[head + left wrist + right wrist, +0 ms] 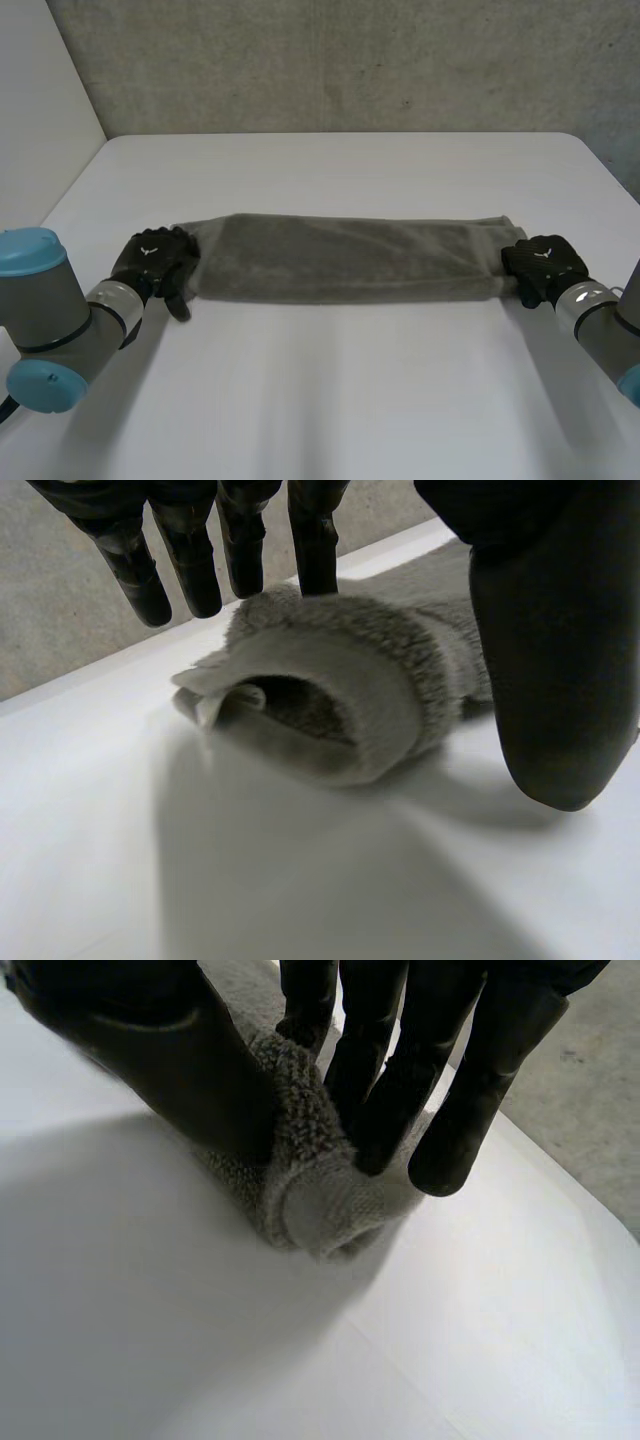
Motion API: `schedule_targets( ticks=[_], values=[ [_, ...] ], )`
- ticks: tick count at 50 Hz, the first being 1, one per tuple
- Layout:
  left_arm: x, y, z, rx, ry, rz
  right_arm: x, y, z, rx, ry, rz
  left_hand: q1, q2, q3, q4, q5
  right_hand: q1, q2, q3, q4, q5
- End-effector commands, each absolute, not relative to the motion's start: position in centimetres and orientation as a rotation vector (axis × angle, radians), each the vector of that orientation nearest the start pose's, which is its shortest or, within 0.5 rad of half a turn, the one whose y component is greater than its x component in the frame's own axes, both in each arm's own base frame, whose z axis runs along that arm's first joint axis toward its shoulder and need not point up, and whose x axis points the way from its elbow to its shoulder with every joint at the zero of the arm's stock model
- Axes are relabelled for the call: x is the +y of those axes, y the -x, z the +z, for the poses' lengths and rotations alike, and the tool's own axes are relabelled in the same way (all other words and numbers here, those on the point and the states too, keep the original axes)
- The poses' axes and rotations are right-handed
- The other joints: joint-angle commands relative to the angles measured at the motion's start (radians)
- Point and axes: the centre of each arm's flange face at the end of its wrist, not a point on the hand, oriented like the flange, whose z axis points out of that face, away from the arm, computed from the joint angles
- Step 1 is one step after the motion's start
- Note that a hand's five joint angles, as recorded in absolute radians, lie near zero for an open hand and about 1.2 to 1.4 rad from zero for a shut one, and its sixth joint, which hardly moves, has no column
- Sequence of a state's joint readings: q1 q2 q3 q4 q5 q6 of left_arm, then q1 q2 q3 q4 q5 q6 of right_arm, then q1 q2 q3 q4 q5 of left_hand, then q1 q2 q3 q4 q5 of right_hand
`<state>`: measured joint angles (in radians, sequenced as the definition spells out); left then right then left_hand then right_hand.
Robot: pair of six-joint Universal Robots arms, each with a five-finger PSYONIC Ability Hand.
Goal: Fold the towel.
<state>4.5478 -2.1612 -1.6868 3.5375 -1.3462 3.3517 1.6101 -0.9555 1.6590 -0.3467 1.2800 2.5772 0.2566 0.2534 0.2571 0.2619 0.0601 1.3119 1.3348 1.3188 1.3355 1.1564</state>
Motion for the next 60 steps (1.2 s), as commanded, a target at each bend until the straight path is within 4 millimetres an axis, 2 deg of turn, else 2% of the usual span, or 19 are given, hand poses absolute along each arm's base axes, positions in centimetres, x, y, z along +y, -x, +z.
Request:
schedule_targets(
  ticks=[1, 7, 20, 27, 32, 39, 41, 42, 44, 48, 52, 60],
  values=[
    [-32.9, 20.8, 11.0, 2.55, -0.707, -1.962, -36.5, -14.9, 10.8, 2.461, 0.982, -1.907, -0.046, -0.043, -0.047, -0.051, -0.024, 0.084, 0.061, 0.077, 0.061, 0.065],
    [-32.8, 20.8, 11.1, 2.547, -0.706, -1.966, -37.1, -13.6, 10.9, 2.486, 0.948, -1.92, -0.046, -0.043, -0.047, -0.051, -0.024, 0.084, 0.061, 0.077, 0.061, 0.065],
    [-32.1, 20.9, 10.9, 2.57, -0.713, -1.951, -36.4, -14.0, 11.2, 2.487, 0.956, -1.902, -0.049, -0.046, -0.049, -0.054, -0.027, 0.084, 0.061, 0.077, 0.061, 0.065],
    [-29.3, 23.2, 12.2, 2.593, -0.818, -1.996, -36.4, -14.0, 11.3, 2.487, 0.954, -1.904, -0.046, -0.043, -0.047, -0.051, -0.024, 0.084, 0.061, 0.077, 0.061, 0.065],
    [-28.2, 23.9, 13.0, 2.597, -0.831, -2.036, -36.4, -13.9, 11.4, 2.486, 0.953, -1.911, -0.026, -0.022, -0.026, -0.031, -0.004, 0.084, 0.061, 0.077, 0.061, 0.065],
    [-28.4, 24.2, 12.8, 2.609, -0.815, -2.046, -36.4, -14.0, 11.5, 2.481, 0.953, -1.912, 0.089, 0.092, 0.089, 0.084, 0.111, 0.084, 0.061, 0.077, 0.061, 0.065],
    [-28.9, 24.3, 12.4, 2.597, -0.813, -2.054, -36.4, -14.0, 11.5, 2.481, 0.955, -1.913, 0.255, 0.259, 0.255, 0.25, 0.277, 0.084, 0.061, 0.077, 0.061, 0.065],
    [-28.9, 24.3, 12.4, 2.597, -0.813, -2.054, -36.3, -14.0, 11.4, 2.484, 0.955, -1.908, 0.256, 0.26, 0.256, 0.251, 0.278, 0.084, 0.061, 0.077, 0.061, 0.065],
    [-29.5, 24.4, 12.1, 2.558, -0.808, -2.098, -36.3, -14.0, 11.4, 2.484, 0.955, -1.908, 0.443, 0.447, 0.443, 0.438, 0.465, 0.084, 0.061, 0.077, 0.061, 0.065],
    [-30.1, 24.4, 12.0, 2.503, -0.784, -2.153, -36.3, -14.0, 11.4, 2.484, 0.953, -1.908, 0.579, 0.582, 0.578, 0.574, 0.601, 0.084, 0.061, 0.077, 0.061, 0.065],
    [-30.9, 24.2, 11.8, 2.454, -0.738, -2.186, -36.4, -14.0, 11.4, 2.482, 0.953, -1.91, 0.585, 0.588, 0.585, 0.58, 0.607, 0.084, 0.061, 0.077, 0.061, 0.065],
    [-31.0, 24.3, 11.0, 2.464, -0.742, -2.166, -36.4, -13.9, 11.5, 2.483, 0.949, -1.912, 0.576, 0.58, 0.576, 0.571, 0.598, 0.084, 0.061, 0.077, 0.061, 0.065]
  ],
)
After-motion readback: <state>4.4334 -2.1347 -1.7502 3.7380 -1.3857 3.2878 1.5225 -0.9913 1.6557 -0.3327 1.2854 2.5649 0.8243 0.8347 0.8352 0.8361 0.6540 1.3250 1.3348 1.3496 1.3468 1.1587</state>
